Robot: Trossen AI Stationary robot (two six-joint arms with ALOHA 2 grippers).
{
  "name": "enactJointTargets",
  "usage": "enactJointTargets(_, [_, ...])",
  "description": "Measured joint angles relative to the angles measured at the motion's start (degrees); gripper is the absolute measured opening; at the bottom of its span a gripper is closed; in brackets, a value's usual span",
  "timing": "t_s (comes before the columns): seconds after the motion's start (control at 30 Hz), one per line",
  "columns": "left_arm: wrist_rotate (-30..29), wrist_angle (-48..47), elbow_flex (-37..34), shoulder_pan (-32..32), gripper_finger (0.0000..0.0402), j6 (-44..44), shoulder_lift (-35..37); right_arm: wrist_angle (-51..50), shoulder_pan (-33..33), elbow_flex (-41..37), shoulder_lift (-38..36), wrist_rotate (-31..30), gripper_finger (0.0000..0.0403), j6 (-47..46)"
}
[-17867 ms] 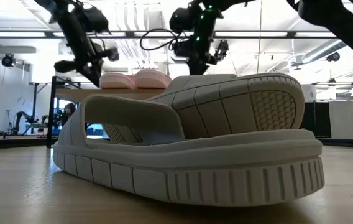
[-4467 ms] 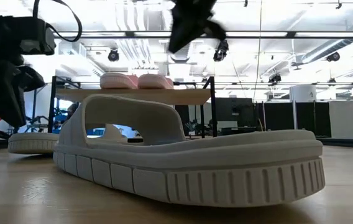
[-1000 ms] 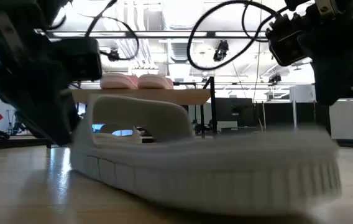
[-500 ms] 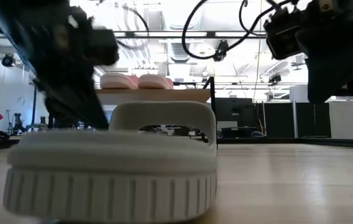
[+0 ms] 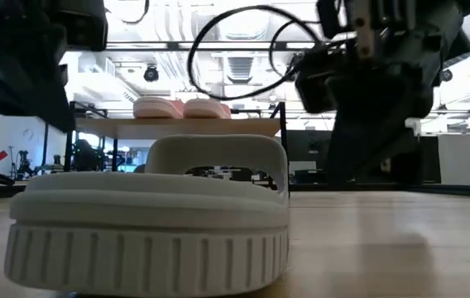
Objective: Pick and place slides into the shelf
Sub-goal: Put the gray slipper under the shelf
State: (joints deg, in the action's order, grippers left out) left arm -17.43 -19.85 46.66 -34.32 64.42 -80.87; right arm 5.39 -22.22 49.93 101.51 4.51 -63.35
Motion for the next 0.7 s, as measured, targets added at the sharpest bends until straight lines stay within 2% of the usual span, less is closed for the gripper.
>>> enactJointTargets(0.27, [0.4,1.3,0.1,-1.9,0.0011,1.2,-3.2,-0.4,-0.4,7.6,7.6,0.4,0.0009,-1.1])
enactJointTargets(0.43, [0.0,1.4,-0.5,-1.9,0.0011,0.7,-3.3,-2.0,1.9,14.5,12.4,-1.3,0.0009,-0.7])
enactJointTargets(0.7, [-0.5,0.5,-1.8,-3.7,0.0011,-1.8,-3.1,-17.2,4.4,25.1,14.4,-6.9,0.0009,2.5])
